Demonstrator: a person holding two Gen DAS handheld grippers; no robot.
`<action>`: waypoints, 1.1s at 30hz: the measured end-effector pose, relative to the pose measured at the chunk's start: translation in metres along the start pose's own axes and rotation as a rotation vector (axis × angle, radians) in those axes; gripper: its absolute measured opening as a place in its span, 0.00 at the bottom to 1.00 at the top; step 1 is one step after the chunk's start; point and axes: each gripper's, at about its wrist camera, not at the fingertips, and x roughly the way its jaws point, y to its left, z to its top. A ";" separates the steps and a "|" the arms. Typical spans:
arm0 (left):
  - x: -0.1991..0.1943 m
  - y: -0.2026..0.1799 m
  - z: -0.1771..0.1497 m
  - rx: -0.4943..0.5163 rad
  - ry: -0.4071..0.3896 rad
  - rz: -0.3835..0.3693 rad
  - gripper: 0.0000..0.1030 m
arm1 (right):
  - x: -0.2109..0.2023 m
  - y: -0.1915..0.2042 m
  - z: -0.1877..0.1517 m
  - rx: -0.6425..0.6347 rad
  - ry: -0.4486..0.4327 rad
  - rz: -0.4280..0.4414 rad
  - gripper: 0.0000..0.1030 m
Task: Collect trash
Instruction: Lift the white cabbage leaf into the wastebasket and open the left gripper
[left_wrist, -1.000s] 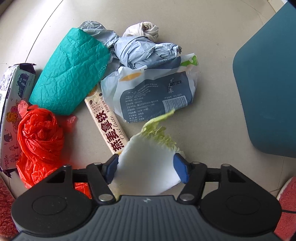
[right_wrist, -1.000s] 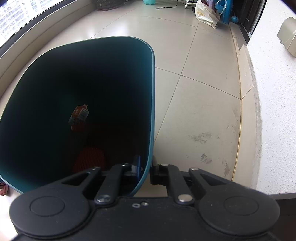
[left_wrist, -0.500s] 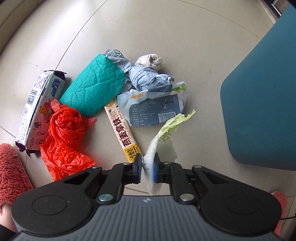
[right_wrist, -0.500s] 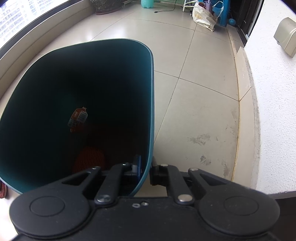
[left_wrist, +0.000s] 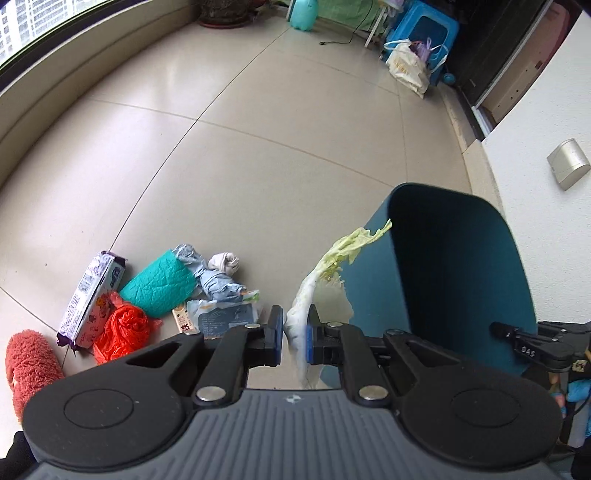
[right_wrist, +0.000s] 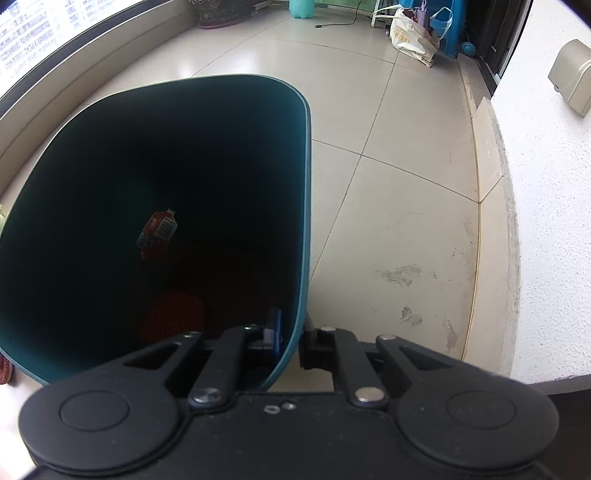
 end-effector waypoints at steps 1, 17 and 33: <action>-0.005 -0.010 0.004 0.011 -0.007 -0.012 0.10 | 0.000 0.000 0.000 -0.001 0.000 -0.001 0.08; 0.096 -0.154 0.004 0.272 0.145 -0.008 0.11 | 0.003 -0.010 0.003 0.010 -0.009 0.040 0.08; 0.123 -0.161 -0.017 0.308 0.179 -0.029 0.53 | 0.006 -0.012 0.005 0.005 -0.012 0.040 0.08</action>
